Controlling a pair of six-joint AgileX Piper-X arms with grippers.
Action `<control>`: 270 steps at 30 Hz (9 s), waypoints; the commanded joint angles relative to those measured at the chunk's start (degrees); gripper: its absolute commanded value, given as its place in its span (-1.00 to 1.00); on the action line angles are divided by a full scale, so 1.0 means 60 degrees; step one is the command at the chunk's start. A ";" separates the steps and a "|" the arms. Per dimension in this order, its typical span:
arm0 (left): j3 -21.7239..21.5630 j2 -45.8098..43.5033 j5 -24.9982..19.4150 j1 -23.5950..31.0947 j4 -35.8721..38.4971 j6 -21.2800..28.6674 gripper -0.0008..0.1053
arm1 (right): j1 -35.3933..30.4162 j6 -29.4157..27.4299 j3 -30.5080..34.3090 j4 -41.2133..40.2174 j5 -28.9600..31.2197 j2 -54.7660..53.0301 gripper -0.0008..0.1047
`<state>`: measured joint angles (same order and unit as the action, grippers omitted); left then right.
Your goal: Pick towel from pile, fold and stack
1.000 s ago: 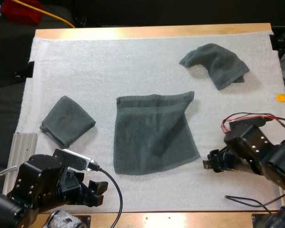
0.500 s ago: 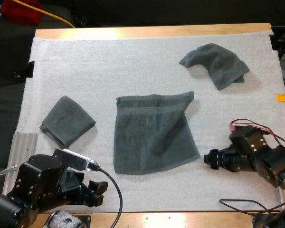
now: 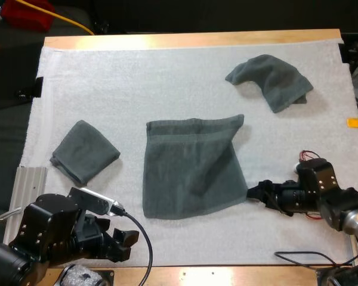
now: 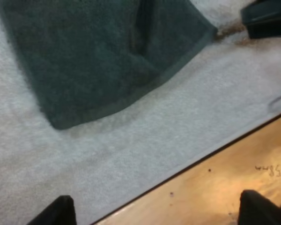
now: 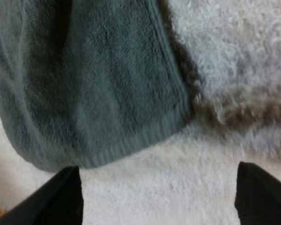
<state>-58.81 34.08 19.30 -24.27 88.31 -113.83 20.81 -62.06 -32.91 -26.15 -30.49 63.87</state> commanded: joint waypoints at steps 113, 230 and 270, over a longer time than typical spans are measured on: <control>0.4447 0.5226 0.1154 0.2351 -0.6962 -0.0259 0.29 | 0.0010 -0.0833 0.0060 0.0447 -0.0091 0.2377 -0.96; 0.4637 0.6639 0.7706 0.2034 -0.8968 -0.1364 -0.85 | 0.2003 0.2423 -0.1178 0.0840 0.1406 0.0676 -0.96; 0.4637 0.9009 0.6858 0.3635 -1.4203 -0.3631 -0.85 | -0.0103 0.4669 -0.1178 0.6186 0.1246 0.3797 -0.96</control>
<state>-31.25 88.01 60.12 -2.45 3.78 -135.45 20.56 -33.85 -39.68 10.62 -23.15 86.43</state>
